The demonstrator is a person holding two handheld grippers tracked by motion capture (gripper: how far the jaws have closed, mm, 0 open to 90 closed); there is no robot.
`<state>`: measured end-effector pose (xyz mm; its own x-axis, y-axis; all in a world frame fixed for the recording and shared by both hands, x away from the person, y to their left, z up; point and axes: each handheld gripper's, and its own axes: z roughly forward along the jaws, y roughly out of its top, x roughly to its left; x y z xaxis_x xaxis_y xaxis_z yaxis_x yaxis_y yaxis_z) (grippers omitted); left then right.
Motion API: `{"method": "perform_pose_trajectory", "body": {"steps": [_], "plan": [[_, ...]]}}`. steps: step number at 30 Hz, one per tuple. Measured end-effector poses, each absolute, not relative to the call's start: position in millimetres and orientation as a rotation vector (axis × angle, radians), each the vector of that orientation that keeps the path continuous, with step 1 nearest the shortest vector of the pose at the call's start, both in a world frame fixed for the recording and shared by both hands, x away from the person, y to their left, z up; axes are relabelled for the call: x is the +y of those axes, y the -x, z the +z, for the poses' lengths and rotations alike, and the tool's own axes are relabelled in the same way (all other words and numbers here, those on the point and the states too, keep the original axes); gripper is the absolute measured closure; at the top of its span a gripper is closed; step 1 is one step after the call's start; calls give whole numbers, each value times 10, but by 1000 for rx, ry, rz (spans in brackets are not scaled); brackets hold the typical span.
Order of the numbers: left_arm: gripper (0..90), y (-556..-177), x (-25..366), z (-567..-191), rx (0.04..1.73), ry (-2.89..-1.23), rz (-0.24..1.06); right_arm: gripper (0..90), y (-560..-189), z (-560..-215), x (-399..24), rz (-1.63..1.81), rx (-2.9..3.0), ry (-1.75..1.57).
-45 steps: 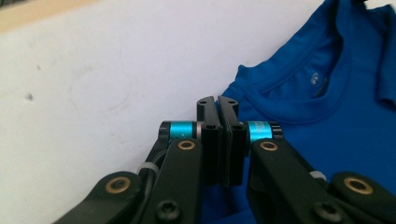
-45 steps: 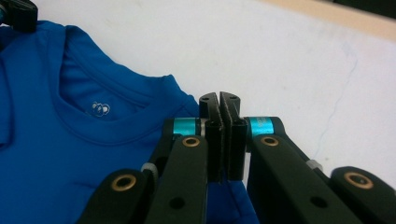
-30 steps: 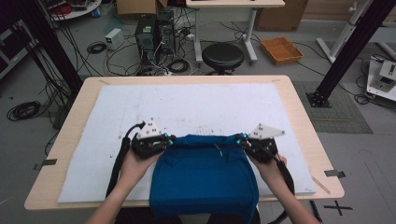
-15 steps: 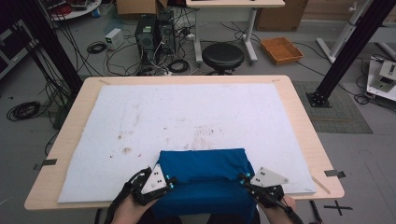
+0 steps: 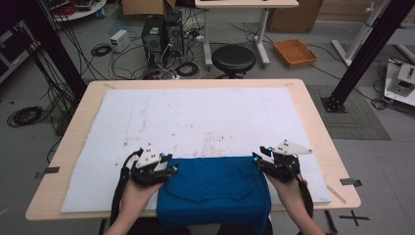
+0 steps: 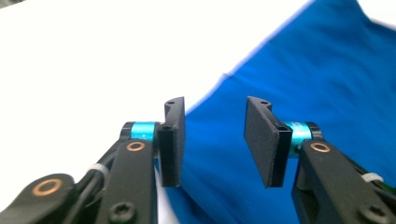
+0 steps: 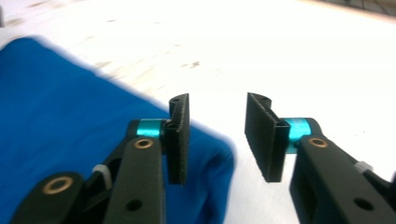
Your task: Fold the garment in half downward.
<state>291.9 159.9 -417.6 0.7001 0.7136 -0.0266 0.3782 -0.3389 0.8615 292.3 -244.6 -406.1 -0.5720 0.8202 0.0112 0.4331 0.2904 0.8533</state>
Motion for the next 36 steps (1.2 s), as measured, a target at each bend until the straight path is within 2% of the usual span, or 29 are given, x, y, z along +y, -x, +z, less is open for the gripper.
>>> {"method": "perform_pose_trajectory", "body": {"steps": [5,9,14,19,20,21,22,24,31,36], "plan": [[581,-3236,1609,-4343,982,-2026,380,606,-3263,-4304,-2463,1175,2209,-1289],[584,-3252,1650,-4471,1035,-2032,357,626,-3287,-4447,-2550,1117,2230,-1333],[567,-3228,1695,-4434,1030,-1987,365,588,-3259,-4379,-2638,1187,2178,-1352],[553,-3265,1681,-4485,1061,-2016,295,571,-3298,-4434,-2586,1197,2252,-1395],[668,-3253,1676,-4480,1052,-2019,293,601,-3319,-4496,-2574,1185,2295,-1415],[668,-3246,1671,-4478,1029,-2017,249,635,-3319,-4496,-2574,1185,2295,-1415],[750,-3230,1655,-4476,1021,-2025,252,752,-3310,-4495,-2580,1196,2300,-1400],[812,-3206,1634,-4474,990,-2043,273,827,-3297,-4486,-2569,1213,2342,-1369],[837,-3332,1653,-4420,957,-2048,319,866,-3381,-4427,-2577,1227,2319,-1313],[837,-3646,1640,-4315,924,-2070,388,866,-3641,-4333,-2564,1221,2271,-1299]]}}
